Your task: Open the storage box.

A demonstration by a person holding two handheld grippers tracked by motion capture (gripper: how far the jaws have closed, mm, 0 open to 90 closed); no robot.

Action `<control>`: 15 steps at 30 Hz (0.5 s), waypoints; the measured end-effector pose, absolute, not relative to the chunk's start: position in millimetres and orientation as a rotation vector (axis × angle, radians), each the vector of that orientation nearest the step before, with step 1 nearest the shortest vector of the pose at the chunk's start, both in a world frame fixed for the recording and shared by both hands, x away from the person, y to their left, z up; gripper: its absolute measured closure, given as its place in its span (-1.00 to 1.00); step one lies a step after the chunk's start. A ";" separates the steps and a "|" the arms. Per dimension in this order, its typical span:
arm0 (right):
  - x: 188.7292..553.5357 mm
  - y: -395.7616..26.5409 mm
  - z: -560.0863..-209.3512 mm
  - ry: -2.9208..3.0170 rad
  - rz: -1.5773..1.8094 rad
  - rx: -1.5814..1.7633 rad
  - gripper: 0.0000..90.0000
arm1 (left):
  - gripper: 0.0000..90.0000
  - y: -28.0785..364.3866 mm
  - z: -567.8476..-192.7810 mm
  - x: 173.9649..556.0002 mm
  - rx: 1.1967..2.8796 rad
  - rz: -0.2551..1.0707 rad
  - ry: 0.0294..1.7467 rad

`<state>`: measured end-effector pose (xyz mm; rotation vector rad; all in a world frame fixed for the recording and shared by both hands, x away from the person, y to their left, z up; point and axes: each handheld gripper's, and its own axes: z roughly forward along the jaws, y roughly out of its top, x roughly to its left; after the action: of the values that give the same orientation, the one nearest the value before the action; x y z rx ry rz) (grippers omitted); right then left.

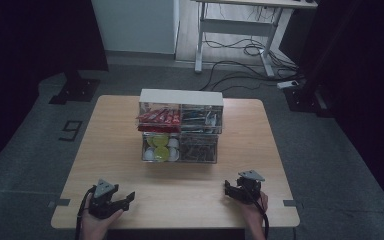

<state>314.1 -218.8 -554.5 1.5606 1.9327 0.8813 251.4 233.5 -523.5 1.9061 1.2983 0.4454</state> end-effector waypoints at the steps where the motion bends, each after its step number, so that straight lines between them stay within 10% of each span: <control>1: 314.0 -219.5 -554.2 1.931 0.882 1.560 -0.49 | -0.38 233.5 -523.3 251.3 1.902 0.447 1.297; 15: 304.7 -222.3 -537.9 1.891 1.013 1.522 -0.11 | -0.38 239.8 -519.3 250.0 1.869 0.446 1.306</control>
<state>304.7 -222.3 -537.9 1.5220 1.8914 1.0133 250.0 239.8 -519.3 1.8692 1.3060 0.4458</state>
